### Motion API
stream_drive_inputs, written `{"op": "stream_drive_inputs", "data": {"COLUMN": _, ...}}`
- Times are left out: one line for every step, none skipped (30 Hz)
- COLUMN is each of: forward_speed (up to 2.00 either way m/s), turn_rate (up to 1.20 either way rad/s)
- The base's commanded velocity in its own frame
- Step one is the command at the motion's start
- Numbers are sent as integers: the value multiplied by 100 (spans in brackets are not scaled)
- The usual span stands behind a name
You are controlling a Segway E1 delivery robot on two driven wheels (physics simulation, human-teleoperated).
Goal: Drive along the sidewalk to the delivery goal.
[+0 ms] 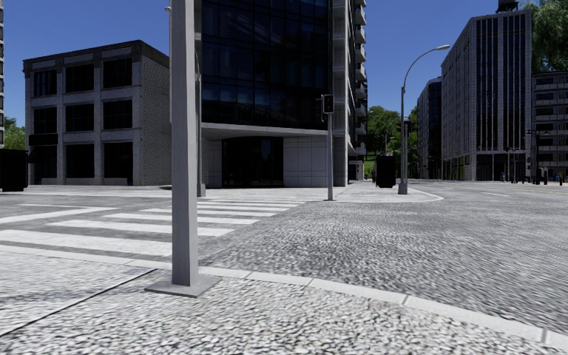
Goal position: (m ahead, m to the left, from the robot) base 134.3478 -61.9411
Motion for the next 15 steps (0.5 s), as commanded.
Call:
{"op": "stream_drive_inputs", "data": {"forward_speed": 0, "turn_rate": 0}}
{"op": "stream_drive_inputs", "data": {"forward_speed": 0, "turn_rate": 0}}
{"op": "stream_drive_inputs", "data": {"forward_speed": 0, "turn_rate": 0}}
{"op": "stream_drive_inputs", "data": {"forward_speed": 0, "turn_rate": 0}}
{"op": "stream_drive_inputs", "data": {"forward_speed": 0, "turn_rate": 0}}
{"op": "stream_drive_inputs", "data": {"forward_speed": 0, "turn_rate": 0}}
{"op": "stream_drive_inputs", "data": {"forward_speed": 0, "turn_rate": 0}}
{"op": "stream_drive_inputs", "data": {"forward_speed": 0, "turn_rate": 0}}
{"op": "stream_drive_inputs", "data": {"forward_speed": 0, "turn_rate": 0}}
{"op": "stream_drive_inputs", "data": {"forward_speed": 0, "turn_rate": 0}}
{"op": "stream_drive_inputs", "data": {"forward_speed": 0, "turn_rate": 0}}
{"op": "stream_drive_inputs", "data": {"forward_speed": 0, "turn_rate": 0}}
{"op": "stream_drive_inputs", "data": {"forward_speed": 0, "turn_rate": 0}}
{"op": "stream_drive_inputs", "data": {"forward_speed": 0, "turn_rate": 0}}
{"op": "stream_drive_inputs", "data": {"forward_speed": 0, "turn_rate": 0}}
